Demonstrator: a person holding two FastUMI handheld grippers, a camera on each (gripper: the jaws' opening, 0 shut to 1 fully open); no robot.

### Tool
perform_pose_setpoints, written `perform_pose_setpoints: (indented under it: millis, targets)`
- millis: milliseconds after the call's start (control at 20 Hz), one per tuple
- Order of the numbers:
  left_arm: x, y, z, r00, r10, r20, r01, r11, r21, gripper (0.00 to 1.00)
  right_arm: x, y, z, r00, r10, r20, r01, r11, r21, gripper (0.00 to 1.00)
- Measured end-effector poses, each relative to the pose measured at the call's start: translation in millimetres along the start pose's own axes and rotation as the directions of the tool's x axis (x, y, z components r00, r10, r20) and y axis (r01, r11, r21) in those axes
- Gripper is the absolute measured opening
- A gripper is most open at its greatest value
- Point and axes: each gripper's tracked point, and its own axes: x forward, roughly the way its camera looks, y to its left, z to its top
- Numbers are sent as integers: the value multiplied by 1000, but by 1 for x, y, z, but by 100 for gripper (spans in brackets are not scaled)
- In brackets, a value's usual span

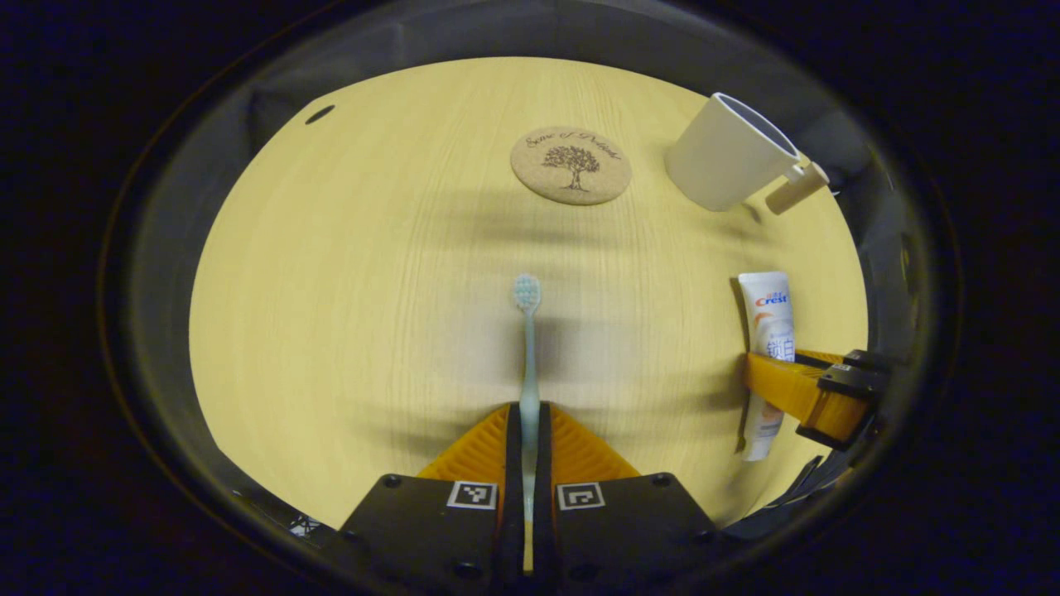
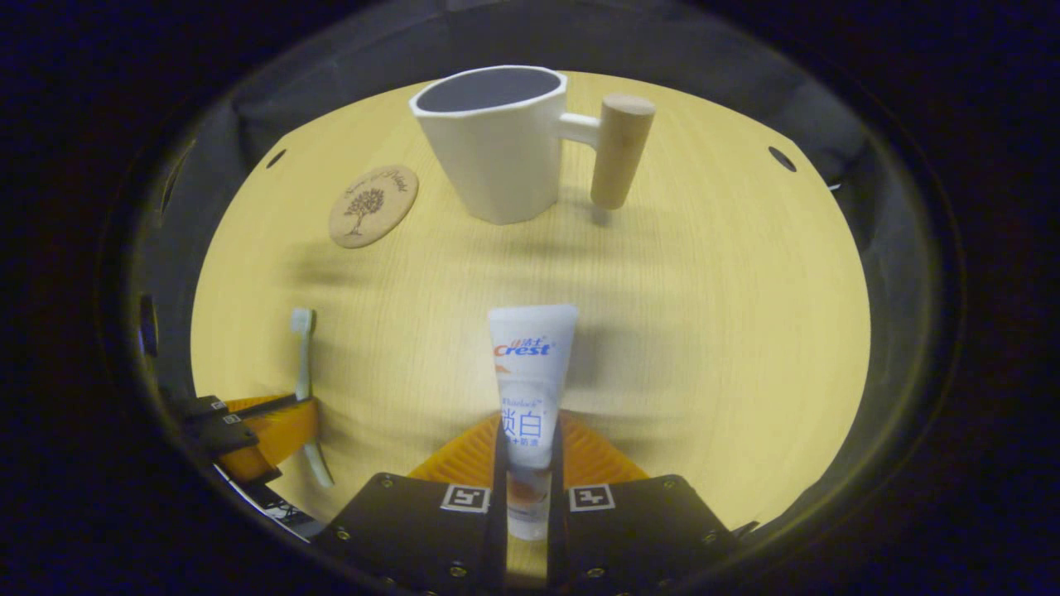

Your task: Put the toothbrush and toothpaste on the desktop into the cup, then pick up the cup and place it on the coaster on the desktop.

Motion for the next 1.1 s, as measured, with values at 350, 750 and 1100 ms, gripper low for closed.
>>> perform_pose_setpoints:
  millis: [350,750,1100]
  targets:
    - [0,63,21,993,13,115,-5,998,-65,13,-29,-9,7,992,51,112,-56,998,39,20]
    - [-31,120,43,952,14,306,-3,999,-37,13,-72,2,46,956,104,275,-122,991,49,20]
    - [-115,209,42,910,-33,413,54,998,-40,12,-112,12,108,879,141,456,-161,987,5,20]
